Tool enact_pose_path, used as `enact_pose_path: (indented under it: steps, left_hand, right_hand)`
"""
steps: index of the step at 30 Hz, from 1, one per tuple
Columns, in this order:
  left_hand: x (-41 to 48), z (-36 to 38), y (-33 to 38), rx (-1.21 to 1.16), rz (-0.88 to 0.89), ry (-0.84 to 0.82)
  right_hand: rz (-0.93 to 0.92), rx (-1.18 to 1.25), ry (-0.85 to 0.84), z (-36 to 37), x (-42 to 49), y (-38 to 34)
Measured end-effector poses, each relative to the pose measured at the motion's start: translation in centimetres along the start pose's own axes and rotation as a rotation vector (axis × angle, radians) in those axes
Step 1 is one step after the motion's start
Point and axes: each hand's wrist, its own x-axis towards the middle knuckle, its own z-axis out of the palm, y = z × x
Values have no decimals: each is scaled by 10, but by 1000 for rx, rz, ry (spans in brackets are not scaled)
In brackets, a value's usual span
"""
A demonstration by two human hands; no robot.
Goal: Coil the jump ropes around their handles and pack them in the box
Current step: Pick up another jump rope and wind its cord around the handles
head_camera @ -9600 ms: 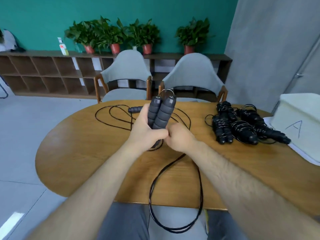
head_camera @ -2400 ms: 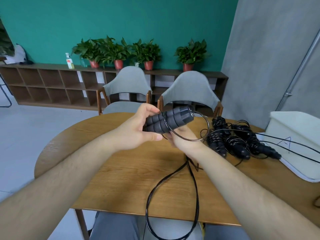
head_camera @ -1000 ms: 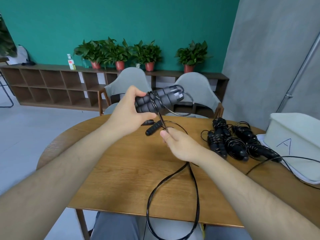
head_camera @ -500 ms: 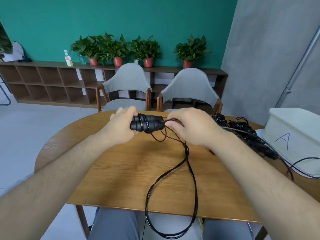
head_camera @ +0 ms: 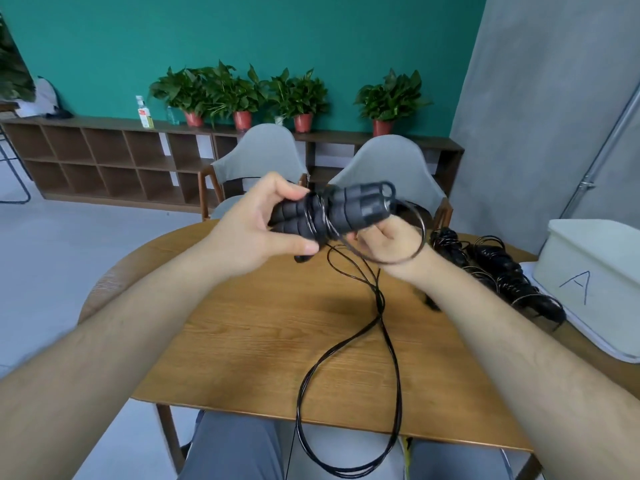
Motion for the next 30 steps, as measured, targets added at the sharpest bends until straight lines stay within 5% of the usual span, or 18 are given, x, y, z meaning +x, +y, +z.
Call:
enact_pose_path:
  steps: [5,9,14,20,23,30]
  left_hand:
    - [19,-13,-7,118,-34,408]
    - [29,-24,-24,493,-133,467]
    - [26,-25,-56,749,-274,327]
    - [19,-14,-56,869,-215,118]
    - [12,-13,-55,762,-226,-42]
    - [-3,-7,-30,251,-182,-350]
  right_hand:
    - [37,-236,-159,27,-19,4]
    - [4,-322,-189,37,-29,-6]
    - [-106,-622,-126,31,-30,-19]
    - [-257,-791,44,-1,-13,-19]
    - [-329,-779,78,-15,-4,-21]
    - [-164,-482,-2,-27,9,-2]
